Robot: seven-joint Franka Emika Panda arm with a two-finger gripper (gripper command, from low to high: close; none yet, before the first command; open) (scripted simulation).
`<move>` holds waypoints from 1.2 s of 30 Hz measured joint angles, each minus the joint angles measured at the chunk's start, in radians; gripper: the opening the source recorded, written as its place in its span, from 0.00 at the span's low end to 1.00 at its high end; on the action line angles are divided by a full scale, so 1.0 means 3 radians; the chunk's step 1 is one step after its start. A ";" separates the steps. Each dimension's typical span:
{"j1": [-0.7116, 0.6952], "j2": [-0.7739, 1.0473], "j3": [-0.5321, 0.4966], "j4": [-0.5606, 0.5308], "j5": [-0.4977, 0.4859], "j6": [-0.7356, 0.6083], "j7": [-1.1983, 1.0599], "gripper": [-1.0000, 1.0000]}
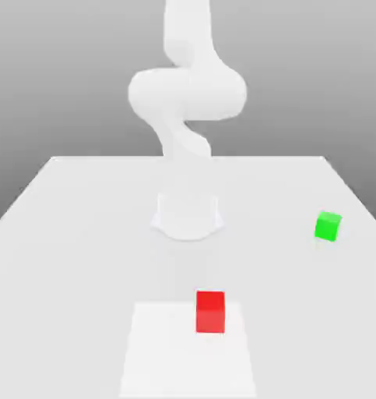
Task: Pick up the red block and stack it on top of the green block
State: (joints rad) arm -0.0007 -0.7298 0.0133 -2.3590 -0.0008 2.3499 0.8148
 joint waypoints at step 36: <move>0.0157 0.2699 0.0158 -0.1636 -0.0071 0.1935 0.0477 0.00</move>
State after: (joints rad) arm 0.0465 0.0798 0.0607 -2.8499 -0.0220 2.9304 0.9577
